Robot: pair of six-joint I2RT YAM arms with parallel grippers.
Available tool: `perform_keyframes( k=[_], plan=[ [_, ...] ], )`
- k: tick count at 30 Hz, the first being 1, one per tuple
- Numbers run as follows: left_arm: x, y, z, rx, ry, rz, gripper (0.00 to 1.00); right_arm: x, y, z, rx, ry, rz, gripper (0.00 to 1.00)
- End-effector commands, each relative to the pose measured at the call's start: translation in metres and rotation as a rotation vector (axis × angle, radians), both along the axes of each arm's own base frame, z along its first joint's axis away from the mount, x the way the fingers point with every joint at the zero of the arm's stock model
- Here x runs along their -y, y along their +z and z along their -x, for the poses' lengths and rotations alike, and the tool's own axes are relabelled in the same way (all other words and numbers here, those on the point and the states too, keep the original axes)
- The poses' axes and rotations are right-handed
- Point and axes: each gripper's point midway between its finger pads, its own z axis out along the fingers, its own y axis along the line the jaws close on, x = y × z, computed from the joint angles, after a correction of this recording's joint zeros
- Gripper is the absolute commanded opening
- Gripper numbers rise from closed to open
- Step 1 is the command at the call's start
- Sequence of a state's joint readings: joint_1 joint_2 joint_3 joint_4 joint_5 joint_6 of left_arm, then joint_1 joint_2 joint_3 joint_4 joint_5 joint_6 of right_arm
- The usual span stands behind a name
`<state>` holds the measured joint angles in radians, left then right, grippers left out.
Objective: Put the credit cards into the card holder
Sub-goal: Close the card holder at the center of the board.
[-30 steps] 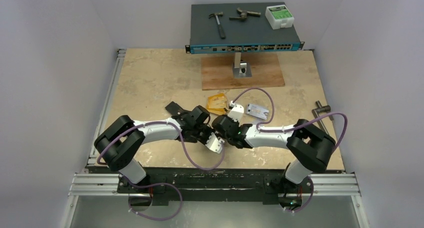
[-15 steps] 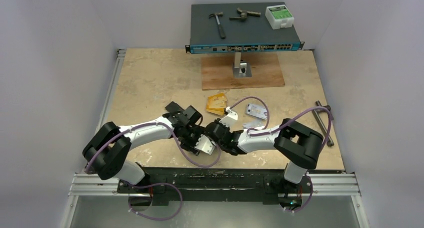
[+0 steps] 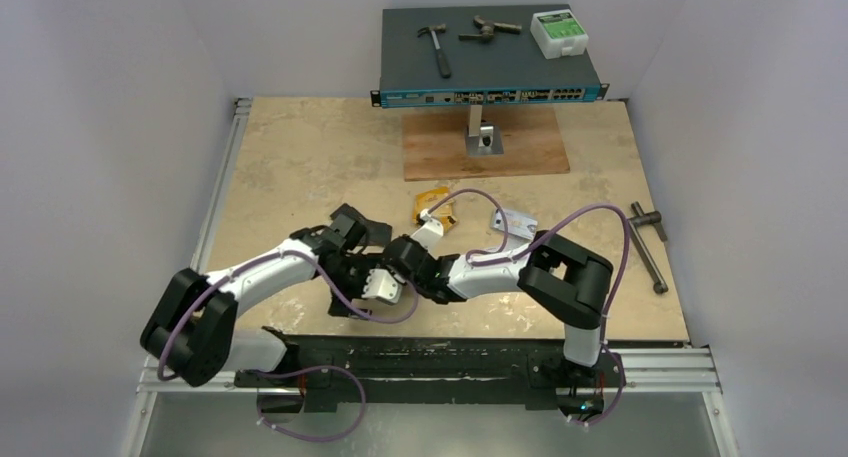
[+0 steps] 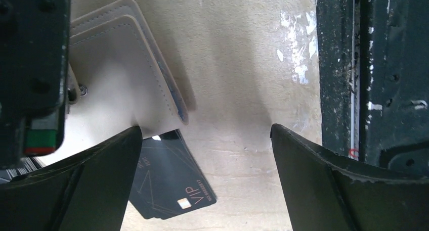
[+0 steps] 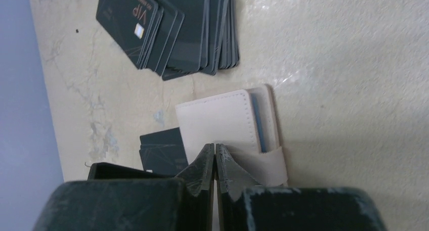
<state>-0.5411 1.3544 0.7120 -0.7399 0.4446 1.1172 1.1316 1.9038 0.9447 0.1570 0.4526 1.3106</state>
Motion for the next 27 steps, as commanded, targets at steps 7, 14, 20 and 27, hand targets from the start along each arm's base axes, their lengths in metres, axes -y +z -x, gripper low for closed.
perform_keyframes(
  k=[7, 14, 20, 27],
  plan=[
    [0.046, 0.106, -0.105, 0.592, 0.031, 0.458, 1.00, 0.221, -0.133, 0.172, -0.417, 0.215, 0.888, 0.00],
    [0.034, 0.094, -0.091, 0.583, -0.129, 0.283, 1.00, 0.220, -0.132, 0.169, -0.431, 0.208, 0.863, 0.00],
    [0.040, 0.149, -0.091, 0.534, -0.037, 0.335, 1.00, 0.188, -0.097, 0.136, -0.377, 0.156, 0.518, 0.16],
    [0.043, 0.170, -0.067, 0.547, -0.096, 0.360, 1.00, 0.146, -0.018, 0.097, -0.213, 0.270, 0.339, 0.60]
  ],
)
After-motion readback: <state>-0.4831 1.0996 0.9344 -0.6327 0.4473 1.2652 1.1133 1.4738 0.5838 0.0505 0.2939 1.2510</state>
